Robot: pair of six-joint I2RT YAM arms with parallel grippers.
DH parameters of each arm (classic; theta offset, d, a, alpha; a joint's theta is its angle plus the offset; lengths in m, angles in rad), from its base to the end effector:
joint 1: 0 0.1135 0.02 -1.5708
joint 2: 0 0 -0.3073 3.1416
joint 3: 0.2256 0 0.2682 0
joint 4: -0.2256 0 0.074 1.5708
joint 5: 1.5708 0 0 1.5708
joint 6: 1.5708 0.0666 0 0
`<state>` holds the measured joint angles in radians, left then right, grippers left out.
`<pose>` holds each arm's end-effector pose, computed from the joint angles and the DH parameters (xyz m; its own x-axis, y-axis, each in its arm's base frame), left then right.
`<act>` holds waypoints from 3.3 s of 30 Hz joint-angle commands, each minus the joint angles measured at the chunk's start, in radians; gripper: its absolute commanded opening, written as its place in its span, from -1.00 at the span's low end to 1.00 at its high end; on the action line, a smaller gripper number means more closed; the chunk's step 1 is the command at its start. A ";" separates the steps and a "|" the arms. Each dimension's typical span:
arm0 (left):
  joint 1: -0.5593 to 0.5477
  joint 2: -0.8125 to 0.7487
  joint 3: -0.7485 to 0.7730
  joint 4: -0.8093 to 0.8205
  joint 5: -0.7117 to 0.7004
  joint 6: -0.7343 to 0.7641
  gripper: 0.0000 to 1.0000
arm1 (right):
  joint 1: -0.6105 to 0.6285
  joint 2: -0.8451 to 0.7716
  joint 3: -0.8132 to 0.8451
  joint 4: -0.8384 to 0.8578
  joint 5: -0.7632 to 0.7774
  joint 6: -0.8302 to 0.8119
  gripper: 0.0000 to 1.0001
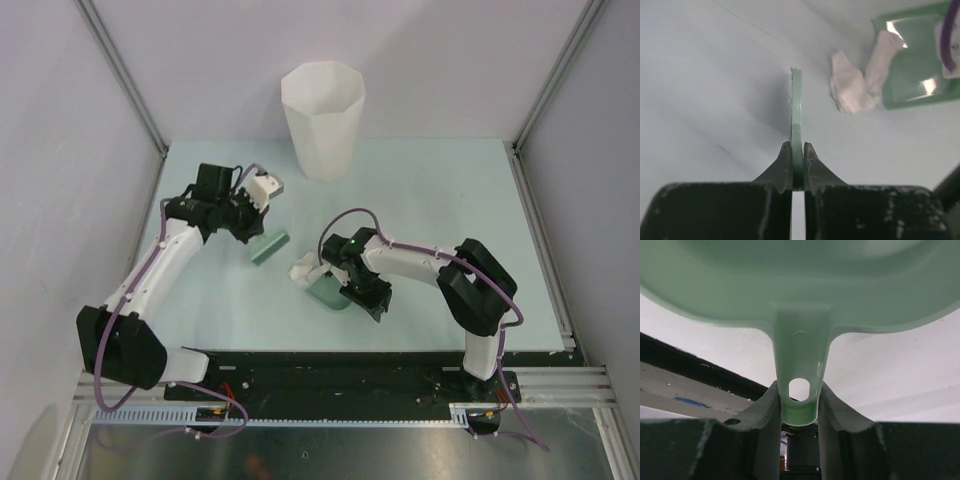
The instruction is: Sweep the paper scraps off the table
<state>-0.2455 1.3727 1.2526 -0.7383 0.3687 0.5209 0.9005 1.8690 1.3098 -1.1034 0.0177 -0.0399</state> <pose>0.2999 -0.0999 0.3400 -0.4102 0.5813 -0.7027 0.7602 0.6436 0.0887 0.2189 0.2742 0.1794 -0.5868 -0.8044 0.0923 -0.8086 0.5882 -0.0140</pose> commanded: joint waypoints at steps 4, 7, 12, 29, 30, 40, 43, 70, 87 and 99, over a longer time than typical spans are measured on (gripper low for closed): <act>-0.012 -0.015 -0.091 -0.050 0.114 -0.042 -1.00 | 0.035 0.044 0.031 -0.069 -0.036 -0.021 -1.00; -0.018 0.052 -0.047 -0.052 0.177 -0.055 -1.00 | 0.031 0.081 0.046 -0.064 -0.028 -0.032 -1.00; -0.084 0.120 -0.001 -0.050 0.315 -0.058 -1.00 | 0.005 0.101 0.107 0.003 -0.042 -0.049 -1.00; -0.015 -0.070 -0.002 -0.058 0.266 -0.081 -1.00 | -0.029 0.036 0.137 0.059 -0.082 -0.037 -1.00; 0.017 -0.076 0.004 -0.059 0.266 -0.082 -1.00 | -0.029 0.029 0.137 0.059 -0.082 -0.035 -1.00; 0.196 -0.158 0.062 -0.065 0.216 -0.062 -0.99 | -0.066 -0.047 0.186 -0.018 0.027 -0.021 -1.00; 0.201 -0.153 0.016 -0.067 0.196 -0.045 -1.00 | -0.106 -0.059 0.268 -0.055 0.077 -0.025 -1.00; 0.201 -0.081 -0.093 -0.065 0.234 -0.004 -1.00 | -0.350 0.263 1.273 -0.009 0.501 -0.285 -1.00; 0.201 -0.035 -0.093 -0.065 0.245 -0.004 -1.00 | -0.373 0.495 1.275 1.102 0.809 -0.961 -1.00; 0.201 -0.043 -0.097 -0.065 0.251 0.004 -1.00 | -0.402 0.480 1.021 1.818 0.641 -1.751 -1.00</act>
<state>-0.0437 1.3231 1.1519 -0.8116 0.5831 0.5053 0.5247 2.4275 2.4302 0.3588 0.7303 -1.4708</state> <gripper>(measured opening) 0.050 0.318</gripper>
